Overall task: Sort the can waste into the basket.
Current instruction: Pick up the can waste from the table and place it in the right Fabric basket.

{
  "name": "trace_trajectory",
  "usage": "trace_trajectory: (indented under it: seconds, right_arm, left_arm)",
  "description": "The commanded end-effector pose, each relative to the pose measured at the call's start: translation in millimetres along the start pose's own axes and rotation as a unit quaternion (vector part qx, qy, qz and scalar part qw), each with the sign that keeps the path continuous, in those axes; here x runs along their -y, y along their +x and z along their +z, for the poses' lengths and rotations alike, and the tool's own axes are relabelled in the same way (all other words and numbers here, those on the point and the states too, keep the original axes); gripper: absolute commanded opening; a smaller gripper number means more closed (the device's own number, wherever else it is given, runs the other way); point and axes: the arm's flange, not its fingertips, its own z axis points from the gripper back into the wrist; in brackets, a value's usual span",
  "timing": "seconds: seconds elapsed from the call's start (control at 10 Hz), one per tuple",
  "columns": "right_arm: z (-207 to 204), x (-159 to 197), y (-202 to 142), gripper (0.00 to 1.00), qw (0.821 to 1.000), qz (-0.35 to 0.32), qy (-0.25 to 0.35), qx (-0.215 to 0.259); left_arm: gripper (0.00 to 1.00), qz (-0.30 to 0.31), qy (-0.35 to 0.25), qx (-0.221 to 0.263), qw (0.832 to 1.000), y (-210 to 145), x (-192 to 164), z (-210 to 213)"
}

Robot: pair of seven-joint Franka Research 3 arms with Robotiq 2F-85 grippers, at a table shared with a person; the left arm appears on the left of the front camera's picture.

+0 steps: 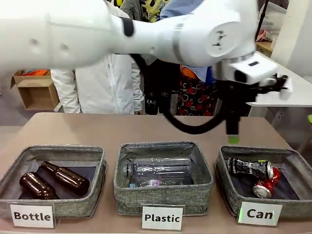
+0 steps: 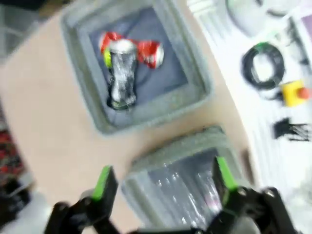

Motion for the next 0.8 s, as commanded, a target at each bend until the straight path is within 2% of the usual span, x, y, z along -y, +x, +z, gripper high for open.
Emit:
trace_trajectory:
  seconds: [0.0,0.2,0.3,0.4,0.5,0.6,0.7]
  right_arm:
    - [-17,0,43,1.00,0.999,0.008,0.005,-0.033]
    - [-50,-13,67,1.00,0.996,0.025,0.010,-0.079]
    - [-74,-24,76,1.00,0.995,0.036,0.020,-0.095]
    - [-96,-33,81,1.00,0.993,0.056,0.048,-0.094]
    - [-119,-43,81,1.00,0.989,0.073,0.097,-0.088]
    - [-143,-52,81,1.00,0.984,0.076,0.138,-0.078]
    - [-173,-65,82,1.00,0.979,0.049,0.194,-0.038]
  left_arm:
    - [1.00,0.089,0.032,-0.011,0.996,-88,100,8]
    - [1.00,0.195,0.086,0.016,0.977,-140,128,35]
    - [1.00,0.268,0.105,0.041,0.957,-175,138,58]
    - [1.00,0.323,0.100,0.085,0.937,-209,143,79]
    - [1.00,0.387,0.081,0.126,0.910,-244,149,98]
    - [1.00,0.402,0.046,0.203,0.892,-273,160,114]
    - [1.00,0.445,0.068,0.275,0.850,-305,176,126]
